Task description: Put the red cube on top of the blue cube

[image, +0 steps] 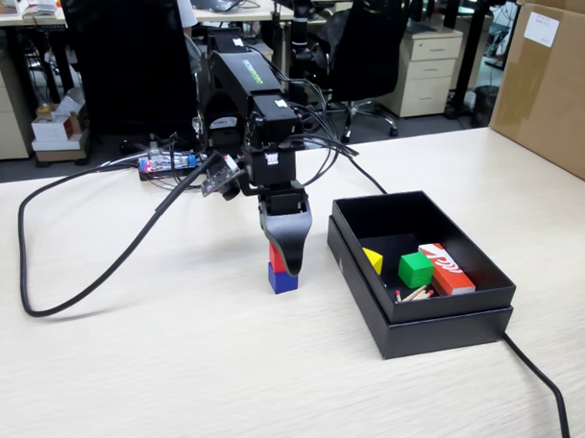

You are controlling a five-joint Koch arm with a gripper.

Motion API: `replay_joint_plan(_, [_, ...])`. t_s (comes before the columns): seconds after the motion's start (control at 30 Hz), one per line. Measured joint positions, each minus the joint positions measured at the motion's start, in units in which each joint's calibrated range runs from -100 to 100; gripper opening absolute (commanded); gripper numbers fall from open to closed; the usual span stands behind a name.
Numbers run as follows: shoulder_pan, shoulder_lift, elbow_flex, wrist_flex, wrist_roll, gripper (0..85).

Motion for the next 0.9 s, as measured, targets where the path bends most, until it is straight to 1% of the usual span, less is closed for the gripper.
replay_joint_plan(0.2, [0.0,-9.1,-2.4,0.0,0.0,46.7])
replay_joint_plan(0.37, [0.1,-20.2,-5.9,0.0,-0.3,46.8])
replay_joint_plan(0.47, [0.0,-27.1,-8.9,0.0,-0.7,48.3])
replay_joint_plan(0.77, [0.1,-52.0,-26.5,0.2,-1.4,48.0])
replay_joint_plan(0.9, [0.0,-62.3,-37.2,3.4,-1.4,48.0])
